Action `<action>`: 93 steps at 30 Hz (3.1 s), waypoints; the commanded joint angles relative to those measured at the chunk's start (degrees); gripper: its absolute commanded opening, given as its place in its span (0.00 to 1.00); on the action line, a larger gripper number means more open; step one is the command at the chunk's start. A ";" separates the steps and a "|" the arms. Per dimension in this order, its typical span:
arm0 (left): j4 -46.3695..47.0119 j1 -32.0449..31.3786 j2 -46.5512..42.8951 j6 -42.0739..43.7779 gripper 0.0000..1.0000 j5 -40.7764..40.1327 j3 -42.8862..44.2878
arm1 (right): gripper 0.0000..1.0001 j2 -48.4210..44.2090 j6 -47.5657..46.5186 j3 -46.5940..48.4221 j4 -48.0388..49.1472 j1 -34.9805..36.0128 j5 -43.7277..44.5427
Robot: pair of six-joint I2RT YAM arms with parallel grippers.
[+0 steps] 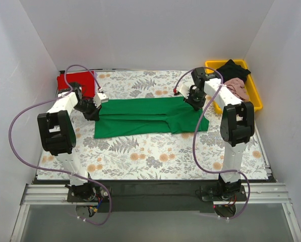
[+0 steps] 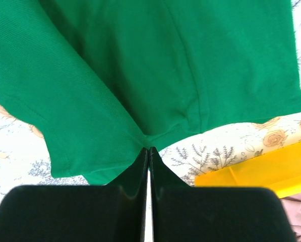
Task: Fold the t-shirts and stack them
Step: Fold the tshirt
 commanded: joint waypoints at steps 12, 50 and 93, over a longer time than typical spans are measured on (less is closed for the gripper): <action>1.79 0.34 1.86 -0.72 0.00 -1.04 1.53 | 0.01 4.47 -3.14 6.88 -0.88 -0.44 1.06; 2.40 0.96 -10.62 -26.46 0.45 4.49 -3.12 | 0.41 -5.80 15.93 -0.84 -5.27 -12.47 -11.94; 8.91 0.08 -10.35 -33.69 0.25 -18.63 -22.99 | 0.01 -14.77 15.50 -28.62 3.17 -14.50 -5.00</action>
